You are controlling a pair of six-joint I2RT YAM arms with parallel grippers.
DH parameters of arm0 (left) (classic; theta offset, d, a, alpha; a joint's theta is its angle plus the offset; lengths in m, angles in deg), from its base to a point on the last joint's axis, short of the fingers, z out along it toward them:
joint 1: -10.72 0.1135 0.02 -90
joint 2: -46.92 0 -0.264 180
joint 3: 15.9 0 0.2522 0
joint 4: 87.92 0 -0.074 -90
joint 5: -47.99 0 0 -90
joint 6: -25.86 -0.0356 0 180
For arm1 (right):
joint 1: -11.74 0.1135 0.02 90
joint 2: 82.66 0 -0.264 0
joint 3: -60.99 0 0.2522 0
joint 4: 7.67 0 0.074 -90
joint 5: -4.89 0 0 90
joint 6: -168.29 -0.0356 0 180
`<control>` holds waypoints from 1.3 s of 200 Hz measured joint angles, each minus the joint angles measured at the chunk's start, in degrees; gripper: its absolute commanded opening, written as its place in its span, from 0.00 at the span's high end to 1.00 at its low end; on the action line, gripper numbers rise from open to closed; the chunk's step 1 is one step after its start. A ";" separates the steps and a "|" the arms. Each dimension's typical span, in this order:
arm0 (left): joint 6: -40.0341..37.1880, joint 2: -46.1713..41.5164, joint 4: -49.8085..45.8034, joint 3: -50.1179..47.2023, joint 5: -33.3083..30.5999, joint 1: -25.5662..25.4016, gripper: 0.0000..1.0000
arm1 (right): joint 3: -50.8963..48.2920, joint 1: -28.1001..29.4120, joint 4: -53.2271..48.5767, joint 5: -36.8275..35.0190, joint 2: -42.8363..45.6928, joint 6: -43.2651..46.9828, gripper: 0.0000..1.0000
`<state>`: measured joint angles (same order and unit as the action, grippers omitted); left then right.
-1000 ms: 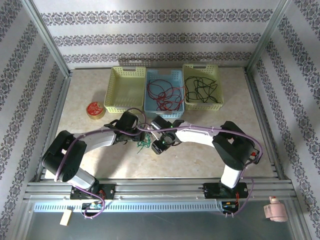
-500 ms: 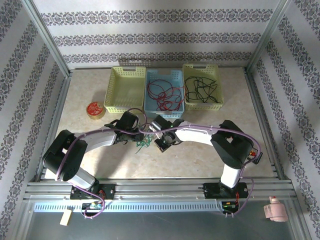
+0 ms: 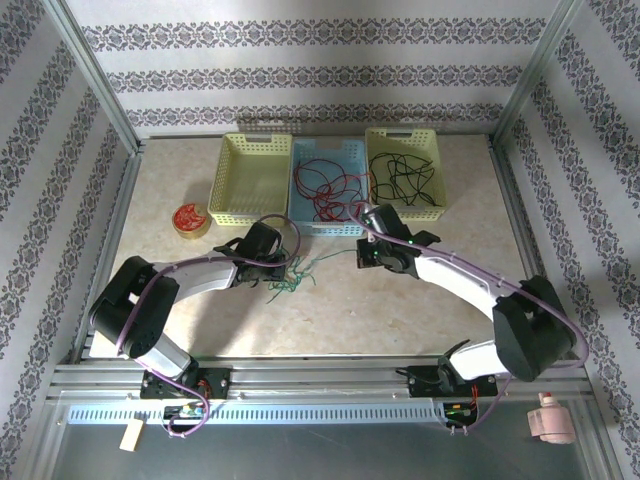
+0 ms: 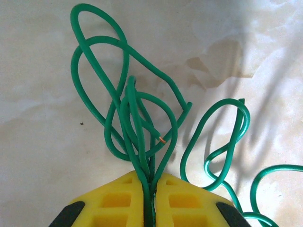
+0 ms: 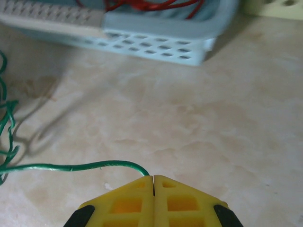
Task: Untangle the cables
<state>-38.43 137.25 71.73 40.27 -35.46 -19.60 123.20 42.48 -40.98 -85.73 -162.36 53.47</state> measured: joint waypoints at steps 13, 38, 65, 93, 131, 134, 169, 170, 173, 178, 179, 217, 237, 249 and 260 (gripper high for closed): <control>0.00 0.02 0.00 0.07 -0.24 0.00 0.97 | -0.96 -2.08 0.20 -0.70 1.84 -1.14 1.00; 0.02 0.02 0.00 0.07 -0.76 0.00 1.00 | -2.95 -5.57 0.33 -3.08 5.55 -3.19 1.00; 0.02 0.02 0.02 0.07 -0.79 0.00 1.00 | -4.90 -8.96 0.31 -4.52 9.18 -4.79 0.99; 0.00 0.02 0.02 0.07 -0.76 0.00 1.00 | -5.18 -9.57 0.98 -3.08 10.14 -4.33 0.87; -0.02 0.00 0.07 0.09 -0.57 0.00 1.00 | -1.09 0.31 2.16 4.46 2.54 1.75 0.43; -0.04 0.00 0.07 0.09 -0.57 0.00 1.00 | -0.42 1.33 2.16 4.96 1.57 2.75 0.41; -0.04 -0.02 0.02 0.15 -0.55 0.00 1.00 | 5.55 8.85 2.45 8.85 -9.62 5.86 0.32; -0.04 -0.02 0.00 0.15 -0.55 0.00 1.00 | 5.62 8.90 2.45 8.85 -9.81 5.79 0.32; -0.04 -0.04 0.02 0.15 -0.57 0.00 1.00 | 5.86 8.92 2.43 8.98 -10.56 5.81 0.32; -0.04 -0.04 0.00 0.15 -0.57 0.00 1.00 | 6.12 9.05 2.40 9.05 -11.63 5.88 0.32; -0.04 -0.04 0.00 0.15 -0.57 0.00 1.00 | 6.14 9.05 2.43 9.07 -11.78 5.90 0.32; -0.04 -0.04 0.00 0.15 -0.55 0.00 1.00 | 6.25 9.01 1.14 7.72 -15.56 5.99 0.34; -0.02 -0.04 0.00 0.15 -0.55 0.00 1.00 | 6.38 9.01 1.07 7.32 -16.37 6.40 0.41; -0.04 -0.04 0.00 0.15 -0.55 0.00 1.00 | 6.86 9.01 1.07 7.32 -17.29 6.88 0.51; -0.02 -0.04 0.00 0.15 -0.55 0.00 1.00 | 7.43 9.01 1.20 7.28 -18.32 7.41 0.57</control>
<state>-38.45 137.20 71.73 40.42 -36.01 -19.60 130.63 51.48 -39.78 -78.46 -180.67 60.88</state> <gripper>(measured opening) 0.071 0.487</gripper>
